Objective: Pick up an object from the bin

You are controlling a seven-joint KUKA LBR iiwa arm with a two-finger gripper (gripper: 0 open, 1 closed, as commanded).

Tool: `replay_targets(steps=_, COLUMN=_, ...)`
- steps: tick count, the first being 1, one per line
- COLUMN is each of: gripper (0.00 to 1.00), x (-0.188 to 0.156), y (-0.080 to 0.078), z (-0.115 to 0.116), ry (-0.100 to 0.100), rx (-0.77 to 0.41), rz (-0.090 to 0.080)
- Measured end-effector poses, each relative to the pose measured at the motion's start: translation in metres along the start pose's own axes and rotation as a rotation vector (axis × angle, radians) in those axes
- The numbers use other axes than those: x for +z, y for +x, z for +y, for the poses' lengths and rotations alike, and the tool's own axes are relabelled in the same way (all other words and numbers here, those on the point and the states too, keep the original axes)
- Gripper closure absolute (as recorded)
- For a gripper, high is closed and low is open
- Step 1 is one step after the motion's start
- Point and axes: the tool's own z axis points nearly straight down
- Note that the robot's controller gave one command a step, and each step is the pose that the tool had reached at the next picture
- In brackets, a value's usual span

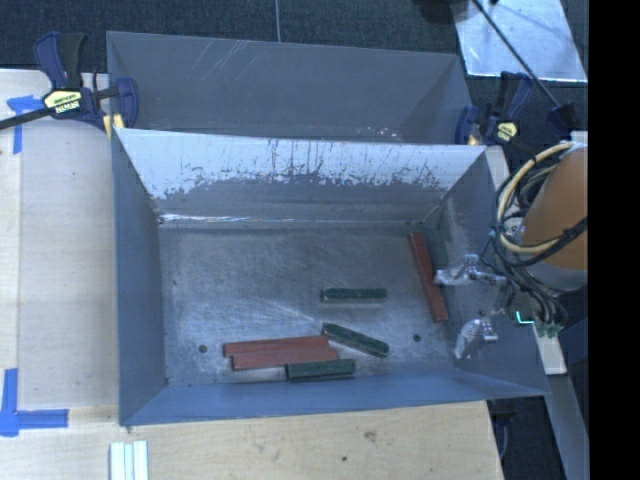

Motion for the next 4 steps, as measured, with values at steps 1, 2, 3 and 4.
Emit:
replay_targets(steps=1, gripper=0.0, x=-0.004, y=-0.002, z=0.0, ry=0.002, rx=-0.003, rz=-0.008)
replay_targets(steps=2, gripper=0.0, x=0.021, y=-0.017, z=0.053, ry=0.003, rx=-0.028, rz=-0.008)
replay_targets(steps=3, gripper=0.0, x=0.049, y=-0.012, z=0.076, ry=-0.005, rx=0.049, rz=-0.007)
replay_targets(steps=4, gripper=1.0, x=0.056, y=-0.049, z=0.127, ry=0.006, rx=-0.044, rz=-0.037)
